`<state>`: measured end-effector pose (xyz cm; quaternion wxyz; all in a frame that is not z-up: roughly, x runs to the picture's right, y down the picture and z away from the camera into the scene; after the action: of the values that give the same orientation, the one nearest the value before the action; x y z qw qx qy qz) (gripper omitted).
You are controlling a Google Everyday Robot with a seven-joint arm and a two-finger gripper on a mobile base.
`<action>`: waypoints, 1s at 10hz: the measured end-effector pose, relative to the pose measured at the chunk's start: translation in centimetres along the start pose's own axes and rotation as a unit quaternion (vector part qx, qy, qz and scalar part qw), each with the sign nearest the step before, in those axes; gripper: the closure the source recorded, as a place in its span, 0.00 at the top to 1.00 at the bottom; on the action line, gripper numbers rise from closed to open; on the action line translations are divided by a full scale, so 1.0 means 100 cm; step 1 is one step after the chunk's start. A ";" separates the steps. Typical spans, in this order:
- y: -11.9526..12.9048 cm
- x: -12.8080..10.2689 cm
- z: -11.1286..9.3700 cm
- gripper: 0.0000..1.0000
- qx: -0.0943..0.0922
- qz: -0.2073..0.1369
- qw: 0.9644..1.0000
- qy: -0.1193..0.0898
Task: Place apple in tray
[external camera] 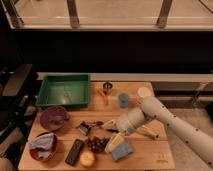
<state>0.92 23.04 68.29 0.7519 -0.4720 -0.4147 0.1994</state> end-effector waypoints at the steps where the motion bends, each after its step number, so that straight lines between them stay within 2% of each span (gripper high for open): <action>1: 0.000 0.001 0.005 0.80 -0.003 -0.009 1.000 0.015; 2: 0.000 0.005 0.014 0.80 -0.008 -0.024 0.999 0.035; 3: 0.003 0.012 0.018 0.80 -0.011 -0.035 0.999 0.036; 6: 0.010 0.025 0.035 0.80 -0.024 -0.071 0.997 0.016; 8: 0.010 0.022 0.042 0.80 -0.034 -0.086 0.996 0.004; 10: 0.009 0.014 0.046 0.80 -0.036 -0.107 0.994 -0.010</action>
<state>-1.99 26.94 69.05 0.7473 -0.4500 -0.4769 0.1076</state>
